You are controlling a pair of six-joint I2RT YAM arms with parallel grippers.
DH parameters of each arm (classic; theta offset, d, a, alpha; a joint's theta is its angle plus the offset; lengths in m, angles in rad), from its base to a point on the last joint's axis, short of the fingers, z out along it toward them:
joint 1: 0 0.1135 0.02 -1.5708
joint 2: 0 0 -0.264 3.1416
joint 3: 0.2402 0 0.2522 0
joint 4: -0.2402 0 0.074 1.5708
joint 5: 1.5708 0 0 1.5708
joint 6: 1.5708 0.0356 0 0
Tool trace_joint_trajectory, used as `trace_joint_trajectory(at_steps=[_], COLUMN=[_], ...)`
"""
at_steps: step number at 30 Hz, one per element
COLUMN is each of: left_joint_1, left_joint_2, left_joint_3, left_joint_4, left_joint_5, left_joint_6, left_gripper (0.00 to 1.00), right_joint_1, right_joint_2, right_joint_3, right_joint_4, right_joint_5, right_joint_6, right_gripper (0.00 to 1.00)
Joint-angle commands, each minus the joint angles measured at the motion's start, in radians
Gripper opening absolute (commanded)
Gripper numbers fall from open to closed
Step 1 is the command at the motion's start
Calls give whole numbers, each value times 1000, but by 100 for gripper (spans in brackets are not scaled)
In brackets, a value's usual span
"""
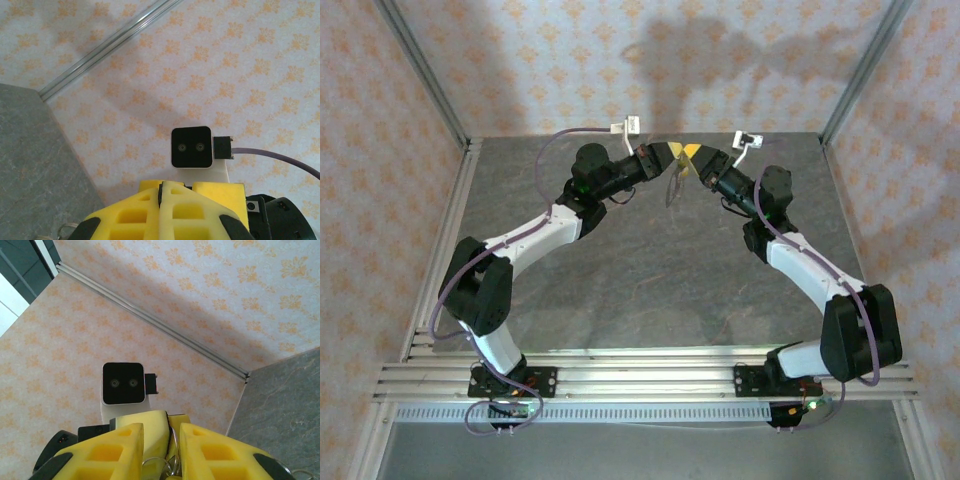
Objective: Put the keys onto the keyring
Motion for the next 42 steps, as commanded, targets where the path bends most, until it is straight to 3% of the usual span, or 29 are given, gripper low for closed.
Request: trace_joint_trajectory(at_steps=[1,8,12,20,25,29,37,39,42], left_joint_1=[-13,-12,-12,-13,-18,-22,-20,-16,-6], left_joint_2=[14,17,19,22,23,25,14,2,-14], left_joint_3=[38,41,41,43,42,47,78,82,82], left_joint_4=[70,72,76,75,76,70,-13,-41,-58], left_joint_5=[12,8,6,8,14,21,33,30,28], left_joint_6=[-4,-6,-9,-10,-9,-7,25,43,52], left_gripper=[0,0,0,0,0,0,0,8,28], right_joint_1=[14,17,16,17,16,17,15,13,2], right_joint_2=[0,-9,-9,-18,-6,11,-13,-20,-24], right_joint_3=[18,-9,-14,-31,-6,19,14,14,15], right_joint_4=[47,45,44,38,35,39,-9,-21,-32], right_joint_5=[-19,-20,-24,-21,-21,-32,-25,-35,-54], right_joint_6=[-13,-12,-12,-17,-12,-4,-56,-71,-81], right_gripper=[25,24,13,3,10,0,0,0,0])
